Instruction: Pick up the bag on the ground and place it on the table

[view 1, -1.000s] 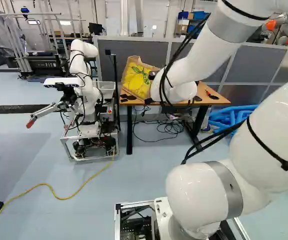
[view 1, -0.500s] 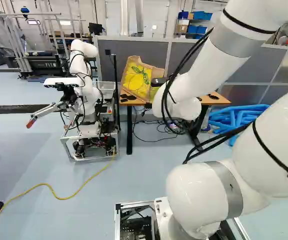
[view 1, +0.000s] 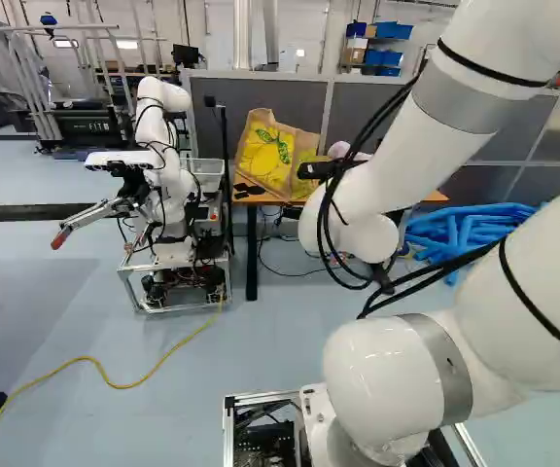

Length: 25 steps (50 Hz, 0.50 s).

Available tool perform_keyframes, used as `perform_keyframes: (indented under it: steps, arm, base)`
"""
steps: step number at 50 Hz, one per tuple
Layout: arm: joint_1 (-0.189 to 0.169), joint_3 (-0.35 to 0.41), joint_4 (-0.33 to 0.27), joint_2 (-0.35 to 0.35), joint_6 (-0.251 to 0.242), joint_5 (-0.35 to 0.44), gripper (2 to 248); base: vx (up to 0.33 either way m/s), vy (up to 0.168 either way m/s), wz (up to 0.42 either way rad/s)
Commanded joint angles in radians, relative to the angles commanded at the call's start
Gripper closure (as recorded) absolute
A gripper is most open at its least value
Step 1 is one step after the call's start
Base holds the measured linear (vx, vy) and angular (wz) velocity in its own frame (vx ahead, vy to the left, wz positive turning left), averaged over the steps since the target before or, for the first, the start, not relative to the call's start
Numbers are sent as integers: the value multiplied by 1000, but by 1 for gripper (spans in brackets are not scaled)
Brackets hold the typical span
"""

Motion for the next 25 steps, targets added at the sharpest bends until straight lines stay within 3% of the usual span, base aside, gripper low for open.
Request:
perform_keyframes:
  steps: [25]
  arm:
    - [0, 53, -3, 16, 18, 83, 3]
  base:
    - [0, 0, 0]
